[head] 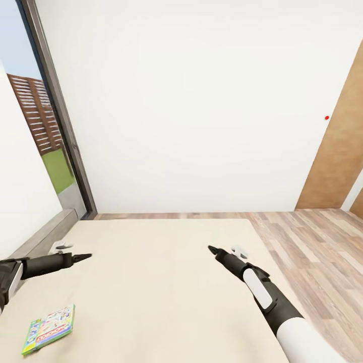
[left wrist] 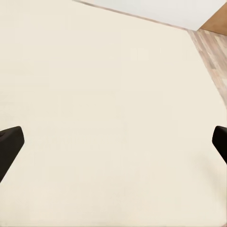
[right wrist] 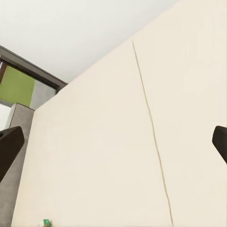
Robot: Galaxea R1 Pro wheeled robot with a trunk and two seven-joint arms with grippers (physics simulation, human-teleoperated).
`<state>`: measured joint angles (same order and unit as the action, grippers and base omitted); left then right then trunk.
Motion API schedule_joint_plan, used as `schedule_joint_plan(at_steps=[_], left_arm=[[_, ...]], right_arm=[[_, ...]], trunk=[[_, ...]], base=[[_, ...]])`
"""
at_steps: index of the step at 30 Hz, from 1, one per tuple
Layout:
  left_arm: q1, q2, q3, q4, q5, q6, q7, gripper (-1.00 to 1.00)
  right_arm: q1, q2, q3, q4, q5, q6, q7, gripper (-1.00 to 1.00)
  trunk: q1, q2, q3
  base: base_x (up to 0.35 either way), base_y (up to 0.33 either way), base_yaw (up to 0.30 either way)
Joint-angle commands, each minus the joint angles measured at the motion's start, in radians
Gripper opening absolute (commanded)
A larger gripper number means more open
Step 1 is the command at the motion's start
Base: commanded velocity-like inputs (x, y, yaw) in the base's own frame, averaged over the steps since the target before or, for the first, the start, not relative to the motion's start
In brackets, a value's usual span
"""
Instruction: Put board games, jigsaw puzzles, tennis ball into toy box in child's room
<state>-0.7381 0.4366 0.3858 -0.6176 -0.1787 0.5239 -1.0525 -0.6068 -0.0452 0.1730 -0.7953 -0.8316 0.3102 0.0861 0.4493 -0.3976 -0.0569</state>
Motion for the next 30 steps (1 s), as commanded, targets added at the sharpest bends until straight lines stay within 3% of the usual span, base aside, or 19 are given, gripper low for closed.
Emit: schedule_joint_plan(at_steps=[1,17,30], left_arm=[[-0.001,-0.001,0.006,-0.001,-0.008,0.008,-0.008,1.00],[-0.001,-0.001,0.005,0.001,-0.008,0.002,-0.008,1.00],[-0.001,-0.001,0.005,0.001,-0.008,0.002,-0.008,1.00]], right_arm=[[-0.001,-0.001,0.002,-0.001,-0.004,0.003,0.000,1.00],[-0.001,-0.001,0.002,-0.001,-0.003,0.003,0.000,1.00],[-0.001,-0.001,0.002,-0.001,-0.004,0.003,-0.001,1.00]], trunk=[[0.001,-0.002,-0.002],[0.001,-0.002,-0.002],[0.001,-0.002,-0.002]], base=[[0.000,0.280,0.000],[0.000,0.271,0.000],[0.000,0.186,0.000]])
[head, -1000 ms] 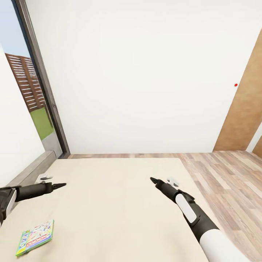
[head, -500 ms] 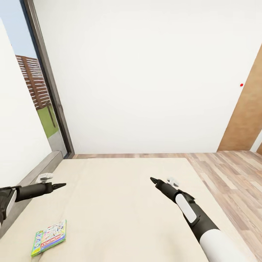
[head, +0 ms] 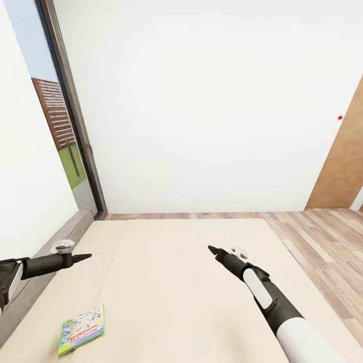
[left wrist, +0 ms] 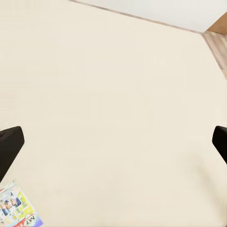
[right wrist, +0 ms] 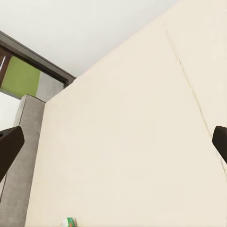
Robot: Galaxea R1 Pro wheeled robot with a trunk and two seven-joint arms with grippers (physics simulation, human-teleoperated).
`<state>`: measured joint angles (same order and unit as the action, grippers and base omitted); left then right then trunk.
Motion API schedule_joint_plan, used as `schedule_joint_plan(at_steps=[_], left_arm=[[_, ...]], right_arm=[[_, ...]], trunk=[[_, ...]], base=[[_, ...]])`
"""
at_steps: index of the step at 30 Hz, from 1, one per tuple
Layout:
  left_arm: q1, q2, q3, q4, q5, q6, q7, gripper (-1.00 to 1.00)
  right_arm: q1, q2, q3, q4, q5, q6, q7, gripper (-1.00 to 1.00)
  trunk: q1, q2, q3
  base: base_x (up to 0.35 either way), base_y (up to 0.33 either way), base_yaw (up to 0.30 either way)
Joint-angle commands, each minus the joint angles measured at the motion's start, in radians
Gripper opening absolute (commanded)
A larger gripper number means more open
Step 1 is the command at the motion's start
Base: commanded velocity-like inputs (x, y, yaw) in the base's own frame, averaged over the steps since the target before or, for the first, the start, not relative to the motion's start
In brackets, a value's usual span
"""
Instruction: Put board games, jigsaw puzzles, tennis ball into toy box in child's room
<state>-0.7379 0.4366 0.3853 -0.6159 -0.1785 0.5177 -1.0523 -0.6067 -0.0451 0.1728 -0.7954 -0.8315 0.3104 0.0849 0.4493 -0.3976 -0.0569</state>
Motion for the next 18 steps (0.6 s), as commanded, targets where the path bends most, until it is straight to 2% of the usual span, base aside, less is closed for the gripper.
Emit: schedule_joint_plan(at_steps=[1,11,18], left_arm=[[-0.001,-0.001,0.006,-0.001,-0.009,0.009,-0.008,1.00],[-0.001,-0.002,0.006,-0.001,-0.009,0.009,-0.008,1.00],[-0.001,-0.002,0.006,-0.001,-0.009,0.008,-0.008,1.00]], right_arm=[[-0.001,-0.001,0.002,-0.001,-0.004,0.003,0.000,1.00],[-0.001,-0.001,0.002,-0.001,-0.004,0.003,0.000,1.00],[-0.001,0.000,0.002,-0.001,-0.004,0.003,0.000,1.00]], trunk=[[0.001,-0.002,-0.002],[0.001,-0.002,-0.002],[0.001,-0.002,-0.002]], base=[[0.000,0.090,0.000],[0.000,0.032,0.000],[0.000,0.181,0.000]])
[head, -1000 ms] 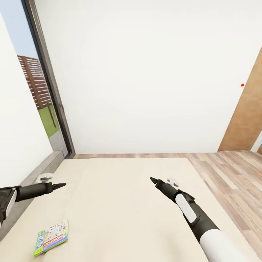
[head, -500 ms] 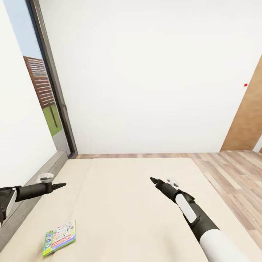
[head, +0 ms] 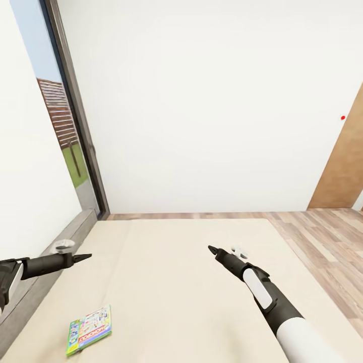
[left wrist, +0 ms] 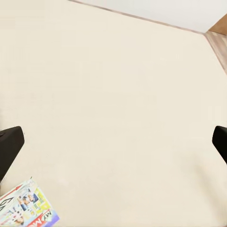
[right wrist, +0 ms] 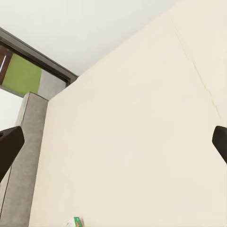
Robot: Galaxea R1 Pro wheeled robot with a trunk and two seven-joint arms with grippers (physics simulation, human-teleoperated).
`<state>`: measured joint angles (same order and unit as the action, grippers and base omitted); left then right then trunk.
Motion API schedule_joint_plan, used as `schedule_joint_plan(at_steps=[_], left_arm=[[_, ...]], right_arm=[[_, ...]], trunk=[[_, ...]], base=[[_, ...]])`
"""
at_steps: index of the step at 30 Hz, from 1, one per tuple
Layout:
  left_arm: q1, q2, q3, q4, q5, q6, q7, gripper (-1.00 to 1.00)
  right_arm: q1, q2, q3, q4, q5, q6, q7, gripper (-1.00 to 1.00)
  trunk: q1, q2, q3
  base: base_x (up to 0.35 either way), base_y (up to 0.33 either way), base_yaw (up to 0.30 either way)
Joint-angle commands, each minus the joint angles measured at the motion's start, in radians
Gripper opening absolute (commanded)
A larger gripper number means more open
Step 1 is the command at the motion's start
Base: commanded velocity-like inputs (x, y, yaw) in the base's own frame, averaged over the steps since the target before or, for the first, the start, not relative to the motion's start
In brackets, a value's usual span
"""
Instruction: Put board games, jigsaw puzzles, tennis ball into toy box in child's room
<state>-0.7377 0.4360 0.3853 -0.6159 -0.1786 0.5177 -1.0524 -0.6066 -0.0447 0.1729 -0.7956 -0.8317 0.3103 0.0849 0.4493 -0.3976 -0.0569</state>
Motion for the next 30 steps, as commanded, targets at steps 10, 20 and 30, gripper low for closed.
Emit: schedule_joint_plan(at_steps=[10,20,30], left_arm=[[-0.002,-0.001,0.006,-0.001,-0.009,0.008,-0.007,1.00],[-0.001,-0.001,0.006,-0.001,-0.009,0.009,-0.007,1.00],[-0.001,-0.002,0.006,-0.001,-0.009,0.008,-0.004,1.00]], right_arm=[[-0.001,0.000,0.001,-0.002,-0.003,0.003,-0.001,1.00],[-0.001,0.000,-0.001,-0.002,-0.004,0.003,-0.002,1.00],[-0.001,0.000,0.001,-0.002,-0.001,0.003,-0.001,1.00]], trunk=[[0.001,-0.002,-0.002],[0.001,-0.002,-0.002],[0.001,-0.002,-0.002]], base=[[0.000,0.062,0.000],[-0.052,0.091,0.000],[-0.023,0.071,0.000]])
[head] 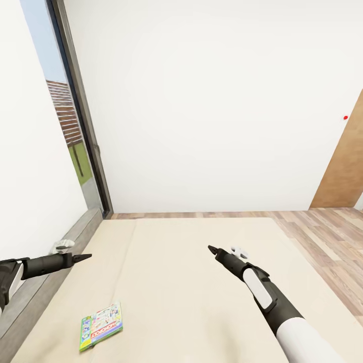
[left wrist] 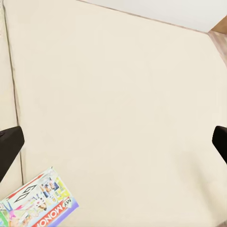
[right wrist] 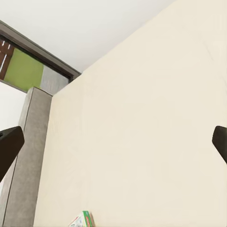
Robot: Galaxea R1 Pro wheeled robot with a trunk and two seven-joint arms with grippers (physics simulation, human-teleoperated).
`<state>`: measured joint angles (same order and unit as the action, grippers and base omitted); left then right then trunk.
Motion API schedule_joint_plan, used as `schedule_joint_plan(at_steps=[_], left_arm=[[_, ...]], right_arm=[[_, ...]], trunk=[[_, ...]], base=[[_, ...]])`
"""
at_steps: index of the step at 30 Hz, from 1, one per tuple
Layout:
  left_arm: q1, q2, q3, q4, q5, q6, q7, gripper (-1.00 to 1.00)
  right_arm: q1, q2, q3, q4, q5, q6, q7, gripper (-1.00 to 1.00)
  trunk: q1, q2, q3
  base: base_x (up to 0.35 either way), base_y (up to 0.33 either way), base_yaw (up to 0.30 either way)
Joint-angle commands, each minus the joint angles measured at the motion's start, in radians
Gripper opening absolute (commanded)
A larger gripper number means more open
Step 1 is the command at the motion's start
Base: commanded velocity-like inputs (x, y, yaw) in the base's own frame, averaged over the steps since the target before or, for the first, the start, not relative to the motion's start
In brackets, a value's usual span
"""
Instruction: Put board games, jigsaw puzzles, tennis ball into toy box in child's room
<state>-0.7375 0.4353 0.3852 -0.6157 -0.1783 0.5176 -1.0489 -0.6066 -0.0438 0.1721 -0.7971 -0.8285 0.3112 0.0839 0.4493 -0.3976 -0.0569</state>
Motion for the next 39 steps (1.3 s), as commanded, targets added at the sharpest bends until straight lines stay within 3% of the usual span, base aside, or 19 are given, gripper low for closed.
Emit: schedule_joint_plan(at_steps=[1,5,13,18,20,23,25,30,39], left_arm=[[-0.001,-0.001,0.006,-0.001,-0.009,0.009,-0.007,1.00],[-0.002,-0.007,0.006,-0.001,-0.010,0.009,0.005,1.00],[-0.002,-0.033,0.006,-0.001,-0.021,0.011,0.134,1.00],[-0.002,-0.047,0.006,-0.001,-0.022,0.011,0.214,1.00],[-0.002,-0.055,0.007,0.002,-0.022,0.012,0.259,1.00],[-0.002,-0.068,0.008,0.030,-0.022,0.011,0.373,1.00],[-0.003,-0.075,0.009,0.064,-0.022,0.009,0.456,1.00],[-0.003,-0.106,0.010,0.123,-0.020,-0.002,0.586,1.00],[-0.005,-0.120,0.008,0.140,-0.023,-0.009,0.626,1.00]], right_arm=[[-0.001,-0.001,0.003,-0.001,-0.004,0.002,0.000,1.00],[-0.001,0.000,0.006,-0.004,-0.002,0.002,0.000,1.00],[-0.001,0.004,0.032,-0.027,0.012,0.009,-0.046,1.00],[-0.002,0.015,0.122,-0.093,0.039,0.024,-0.199,1.00],[-0.002,0.030,0.165,-0.140,0.044,0.051,-0.294,1.00],[-0.002,0.072,0.220,-0.204,0.047,0.126,-0.471,1.00],[-0.002,0.092,0.235,-0.230,0.048,0.167,-0.551,1.00],[-0.002,0.108,0.251,-0.274,0.046,0.211,-0.625,1.00],[-0.002,0.112,0.257,-0.317,0.046,0.224,-0.645,1.00]], trunk=[[0.001,-0.002,-0.002],[0.001,-0.002,-0.002],[0.001,-0.002,-0.002],[0.001,-0.002,-0.002],[0.001,-0.002,-0.002],[0.001,-0.002,-0.002],[0.001,-0.002,-0.002],[0.001,-0.002,-0.002],[0.001,-0.002,-0.002]], base=[[-0.002,0.006,0.000],[-0.001,0.003,0.000],[0.000,0.000,0.000],[0.000,0.000,0.000],[0.000,0.000,0.000],[0.000,0.000,0.000],[0.000,0.000,0.000],[0.000,0.000,0.000],[0.000,0.000,0.000]])
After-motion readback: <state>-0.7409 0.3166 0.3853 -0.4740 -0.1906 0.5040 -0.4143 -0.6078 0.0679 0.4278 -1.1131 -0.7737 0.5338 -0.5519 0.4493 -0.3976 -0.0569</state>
